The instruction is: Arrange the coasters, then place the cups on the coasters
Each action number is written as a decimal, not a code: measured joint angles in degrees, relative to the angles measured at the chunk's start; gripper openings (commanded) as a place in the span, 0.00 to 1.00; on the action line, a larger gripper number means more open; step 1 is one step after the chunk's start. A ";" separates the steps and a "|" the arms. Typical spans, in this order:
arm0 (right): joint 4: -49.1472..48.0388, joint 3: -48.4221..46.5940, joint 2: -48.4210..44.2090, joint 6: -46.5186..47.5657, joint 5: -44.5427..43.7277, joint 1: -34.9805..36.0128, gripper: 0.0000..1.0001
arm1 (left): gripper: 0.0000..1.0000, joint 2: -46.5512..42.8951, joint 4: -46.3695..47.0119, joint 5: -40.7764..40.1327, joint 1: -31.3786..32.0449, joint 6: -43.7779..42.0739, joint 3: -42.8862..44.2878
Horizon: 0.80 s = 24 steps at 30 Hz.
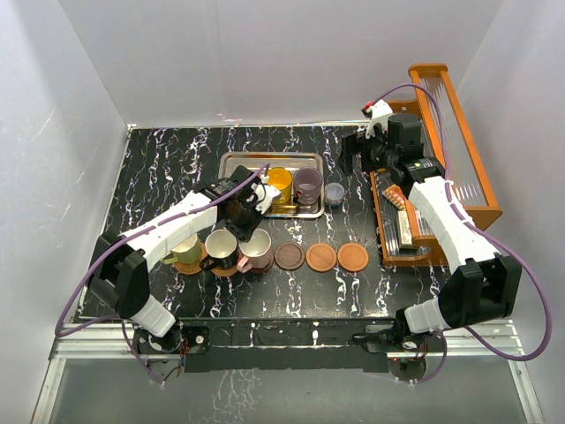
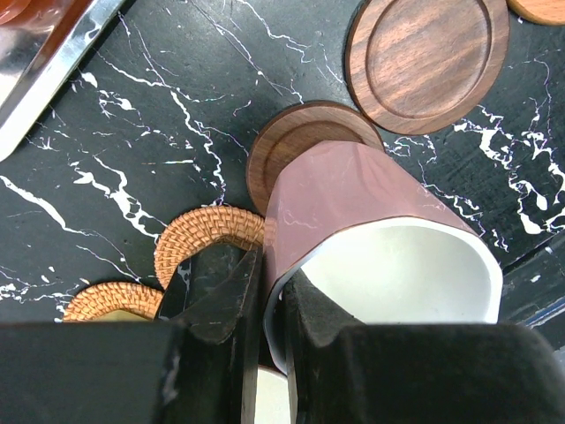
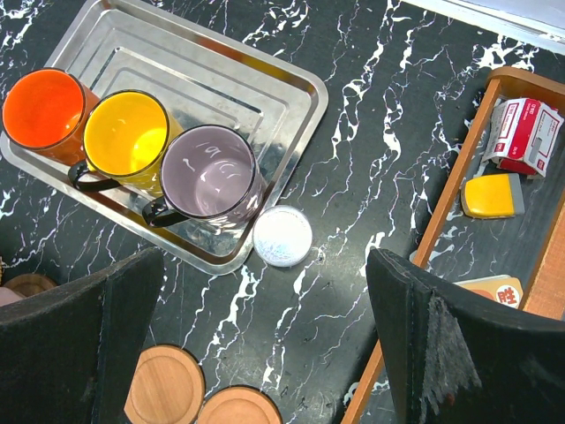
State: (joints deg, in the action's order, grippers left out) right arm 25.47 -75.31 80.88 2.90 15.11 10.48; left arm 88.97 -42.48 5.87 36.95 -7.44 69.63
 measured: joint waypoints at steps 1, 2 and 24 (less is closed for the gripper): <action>-0.02 0.00 0.00 0.00 0.00 0.00 0.98 | 0.10 0.00 0.00 0.00 0.00 0.02 -0.02; 0.00 0.00 0.00 0.02 0.00 0.00 0.98 | 0.12 0.00 0.00 0.00 0.00 0.02 -0.04; -0.02 0.00 0.09 0.02 0.02 0.00 0.98 | 0.30 0.20 1.64 1.18 0.00 -0.35 -0.26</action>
State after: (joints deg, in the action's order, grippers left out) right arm 25.45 -75.31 80.97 2.92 15.14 10.48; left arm 89.17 -40.84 7.05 36.95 -7.79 69.36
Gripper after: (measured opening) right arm 0.983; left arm 0.292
